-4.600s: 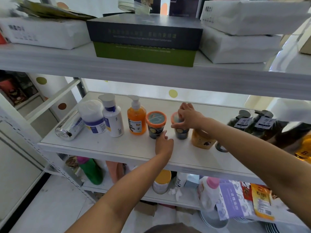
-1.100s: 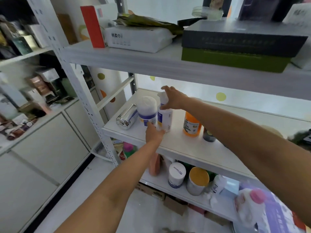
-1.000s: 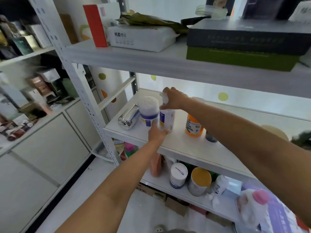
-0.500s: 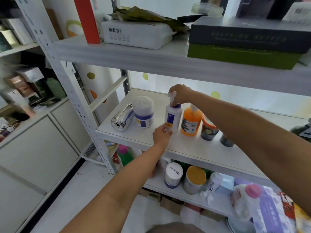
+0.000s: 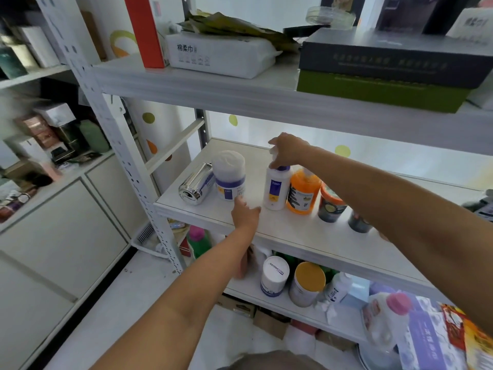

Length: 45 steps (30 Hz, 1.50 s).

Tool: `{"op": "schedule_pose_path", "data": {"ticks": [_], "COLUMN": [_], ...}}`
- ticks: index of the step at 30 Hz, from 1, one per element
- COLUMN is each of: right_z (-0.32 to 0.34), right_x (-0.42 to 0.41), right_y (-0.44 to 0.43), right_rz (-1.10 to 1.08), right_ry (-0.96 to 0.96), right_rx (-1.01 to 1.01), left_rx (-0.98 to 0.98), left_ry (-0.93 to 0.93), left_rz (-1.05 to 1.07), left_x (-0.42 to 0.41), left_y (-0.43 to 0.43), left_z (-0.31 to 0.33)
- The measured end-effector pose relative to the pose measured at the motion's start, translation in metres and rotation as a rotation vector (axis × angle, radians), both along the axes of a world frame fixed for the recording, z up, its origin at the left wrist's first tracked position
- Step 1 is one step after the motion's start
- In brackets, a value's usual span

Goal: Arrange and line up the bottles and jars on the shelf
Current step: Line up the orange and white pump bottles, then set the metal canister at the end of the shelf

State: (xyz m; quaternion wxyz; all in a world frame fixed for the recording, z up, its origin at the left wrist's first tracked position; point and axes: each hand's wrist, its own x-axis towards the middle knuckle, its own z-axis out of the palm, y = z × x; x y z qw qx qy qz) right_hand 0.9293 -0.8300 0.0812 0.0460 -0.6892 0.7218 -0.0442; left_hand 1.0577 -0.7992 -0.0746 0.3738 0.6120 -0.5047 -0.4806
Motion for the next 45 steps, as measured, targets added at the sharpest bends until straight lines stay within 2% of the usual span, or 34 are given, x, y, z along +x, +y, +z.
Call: {"op": "schedule_pose_path", "data": {"ticks": [2,5,7,18,22,36,42,45], "right_z": [0.000,-0.004,-0.010,-0.044,-0.052,-0.041,-0.038,-0.038], "right_x": [0.009,0.029,0.045,0.091,0.098,0.068,0.065,0.067], "right_y": [-0.005,-0.017,-0.027,-0.076,-0.081,-0.056,-0.045,-0.045], "right_rz": [0.102,0.239,0.270,0.154,0.158,0.077,0.093,0.093], "right_ry": [0.089,0.076,0.073,0.056,0.127,0.136,0.247,0.267], "right_rx": [-0.073,-0.125,-0.086,0.268,0.217,0.216,0.219,0.226], "left_rx": [0.023,0.036,0.033,0.042,0.045,0.055,0.039,-0.021], "left_ry": [0.052,0.118,0.114,0.054,0.049,0.071,0.022,-0.083], "left_rz": [0.105,0.198,0.190,0.001,-0.023,-0.181,-0.219,-0.239], "left_x": [0.009,0.023,0.031,0.050,0.053,0.040,0.033,0.038], "left_y": [-0.008,-0.020,-0.028,-0.059,-0.062,-0.046,-0.039,-0.039], "left_z": [0.001,0.001,-0.001,-0.014,-0.013,-0.006,-0.003,0.000]}}
